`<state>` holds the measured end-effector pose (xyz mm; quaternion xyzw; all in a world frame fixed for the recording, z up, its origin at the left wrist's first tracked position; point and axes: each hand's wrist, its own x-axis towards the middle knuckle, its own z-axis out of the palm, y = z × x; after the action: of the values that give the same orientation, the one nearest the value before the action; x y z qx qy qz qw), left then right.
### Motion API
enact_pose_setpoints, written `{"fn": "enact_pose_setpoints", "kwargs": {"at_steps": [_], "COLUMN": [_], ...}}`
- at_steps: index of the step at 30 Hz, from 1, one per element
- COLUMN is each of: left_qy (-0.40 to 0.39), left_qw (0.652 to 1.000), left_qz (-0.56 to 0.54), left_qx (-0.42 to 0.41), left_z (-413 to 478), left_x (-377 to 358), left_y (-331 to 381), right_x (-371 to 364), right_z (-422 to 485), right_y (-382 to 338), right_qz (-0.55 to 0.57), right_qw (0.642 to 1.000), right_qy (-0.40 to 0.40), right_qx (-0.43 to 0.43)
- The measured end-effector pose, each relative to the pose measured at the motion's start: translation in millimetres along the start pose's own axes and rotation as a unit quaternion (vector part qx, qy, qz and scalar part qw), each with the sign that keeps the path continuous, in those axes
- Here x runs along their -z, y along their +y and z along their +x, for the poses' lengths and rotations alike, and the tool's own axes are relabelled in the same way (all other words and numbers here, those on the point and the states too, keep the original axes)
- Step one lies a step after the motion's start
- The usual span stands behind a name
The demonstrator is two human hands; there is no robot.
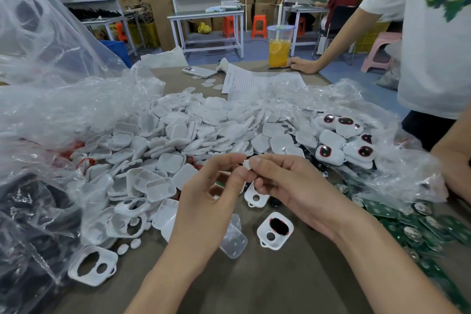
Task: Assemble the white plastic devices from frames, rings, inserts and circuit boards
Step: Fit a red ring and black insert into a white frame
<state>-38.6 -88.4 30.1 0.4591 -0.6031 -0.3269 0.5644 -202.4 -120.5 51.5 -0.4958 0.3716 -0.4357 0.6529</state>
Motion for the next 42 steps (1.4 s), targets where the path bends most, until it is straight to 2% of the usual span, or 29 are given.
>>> {"fn": "enact_pose_setpoints", "kwargs": {"at_steps": [7, 13, 16, 18, 21, 23, 27, 33, 37, 42], "left_qy": [-0.008, -0.001, 0.021, 0.034, 0.032, 0.009, -0.075, -0.167, -0.185, -0.196], "left_qw": [0.999, 0.999, 0.999, 0.999, 0.999, 0.998, 0.968, 0.919, 0.895, 0.882], "left_qz": [-0.050, -0.038, -0.027, -0.021, 0.012, 0.061, 0.225, 0.310, 0.340, 0.352], "left_qx": [0.015, 0.010, 0.010, 0.018, 0.032, 0.021, -0.086, -0.179, -0.222, -0.245], "left_z": [1, -2, -3, -4, -10, -17, -31, -29, -28, -27], "left_x": [0, -1, -2, -1, 4, 11, 20, 12, 10, 11], "left_y": [7, 9, 9, 9, 7, 4, -1, 0, -2, -4], "right_x": [2, 3, 5, 8, 20, 29, 44, 47, 50, 51], "right_z": [0, -1, -7, -13, -32, -46, -58, -54, -55, -58], "right_y": [1, 4, 2, 1, 4, 7, 10, 23, 21, 19], "right_qz": [0.000, -0.005, -0.098, -0.209, -0.379, -0.451, -0.513, -0.599, -0.617, -0.597], "right_qw": [1.000, 0.998, 0.994, 0.975, 0.912, 0.874, 0.845, 0.776, 0.761, 0.784], "right_qy": [-0.016, -0.052, -0.032, 0.016, 0.079, 0.057, -0.015, -0.085, -0.104, -0.093], "right_qx": [0.010, 0.018, 0.039, 0.069, 0.137, 0.170, 0.151, 0.178, 0.172, 0.142]}}
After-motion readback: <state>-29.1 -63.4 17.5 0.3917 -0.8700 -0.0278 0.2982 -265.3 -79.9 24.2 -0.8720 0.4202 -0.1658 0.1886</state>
